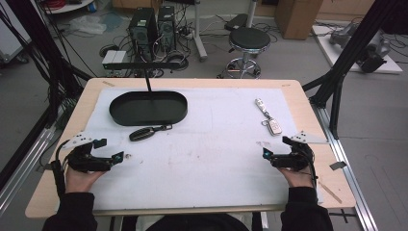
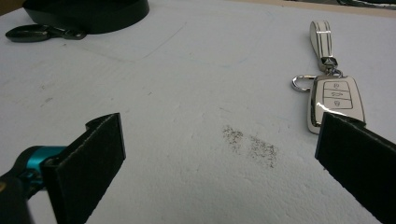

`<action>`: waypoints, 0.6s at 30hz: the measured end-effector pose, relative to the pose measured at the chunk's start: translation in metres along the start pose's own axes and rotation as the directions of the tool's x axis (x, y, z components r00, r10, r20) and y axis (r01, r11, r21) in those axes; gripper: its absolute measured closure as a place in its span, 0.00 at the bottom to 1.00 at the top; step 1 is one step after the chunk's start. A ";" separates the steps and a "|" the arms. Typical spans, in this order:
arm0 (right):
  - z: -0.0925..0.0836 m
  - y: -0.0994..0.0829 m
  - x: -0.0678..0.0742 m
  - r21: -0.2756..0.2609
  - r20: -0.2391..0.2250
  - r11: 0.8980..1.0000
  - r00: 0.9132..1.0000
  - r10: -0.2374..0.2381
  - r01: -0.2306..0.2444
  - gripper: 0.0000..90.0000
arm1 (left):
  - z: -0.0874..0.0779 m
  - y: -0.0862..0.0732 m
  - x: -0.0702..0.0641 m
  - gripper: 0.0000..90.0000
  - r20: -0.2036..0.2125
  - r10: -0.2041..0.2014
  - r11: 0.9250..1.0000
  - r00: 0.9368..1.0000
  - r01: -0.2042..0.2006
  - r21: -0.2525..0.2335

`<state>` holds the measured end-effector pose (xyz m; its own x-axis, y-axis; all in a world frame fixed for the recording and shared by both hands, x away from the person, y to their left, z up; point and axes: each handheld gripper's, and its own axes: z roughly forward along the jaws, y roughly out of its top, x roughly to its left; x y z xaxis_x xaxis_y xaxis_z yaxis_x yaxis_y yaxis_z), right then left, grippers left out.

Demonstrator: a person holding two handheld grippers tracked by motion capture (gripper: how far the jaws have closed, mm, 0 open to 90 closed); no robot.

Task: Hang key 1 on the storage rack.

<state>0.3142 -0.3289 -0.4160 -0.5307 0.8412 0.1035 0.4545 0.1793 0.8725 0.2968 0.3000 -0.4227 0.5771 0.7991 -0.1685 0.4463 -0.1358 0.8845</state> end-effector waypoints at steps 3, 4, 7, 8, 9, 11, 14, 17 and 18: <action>0.001 0.000 0.001 0.009 0.009 1.000 1.000 -0.010 0.010 0.01 | 0.000 0.000 -0.001 0.05 0.002 0.005 1.000 1.000 -0.004 -0.001; 0.001 0.000 0.002 0.014 0.006 1.000 1.000 -0.011 0.010 0.01 | 0.000 0.000 -0.001 0.05 0.001 0.004 1.000 1.000 -0.004 -0.001; 0.002 0.000 0.003 0.016 0.009 1.000 1.000 -0.015 0.015 0.01 | 0.000 0.000 -0.001 0.05 0.002 0.005 1.000 1.000 -0.005 0.001; 0.002 0.000 0.003 0.017 0.008 1.000 1.000 -0.016 0.016 0.01 | 0.000 0.000 -0.001 0.05 0.001 0.005 1.000 1.000 -0.005 0.002; 0.002 0.000 0.003 0.017 0.009 1.000 1.000 -0.018 0.018 0.01 | 0.000 0.000 -0.001 0.05 0.000 0.008 1.000 1.000 -0.008 0.003; 0.002 0.000 0.002 0.014 0.005 1.000 1.000 -0.013 0.013 0.01 | 0.000 0.000 -0.001 0.05 -0.001 0.011 1.000 1.000 -0.011 0.007; 0.002 0.000 0.002 0.016 0.004 1.000 1.000 -0.014 0.013 0.01 | 0.001 0.000 -0.002 0.05 0.001 0.008 1.000 1.000 -0.008 0.006; 0.005 0.000 0.004 0.038 0.008 0.999 1.000 -0.016 0.016 0.01 | 0.001 0.000 -0.002 0.05 0.004 0.012 1.000 1.000 -0.012 0.009; 0.006 0.000 0.004 0.043 0.010 0.999 1.000 -0.022 0.022 0.01 | 0.001 0.000 -0.002 0.05 0.007 0.012 1.000 1.000 -0.012 0.007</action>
<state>0.3162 -0.3231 -0.4187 -0.5333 0.8422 0.0792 0.4730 0.2192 0.8534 0.2965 0.2978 -0.4229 0.5870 0.7934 -0.1613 0.4440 -0.1489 0.8836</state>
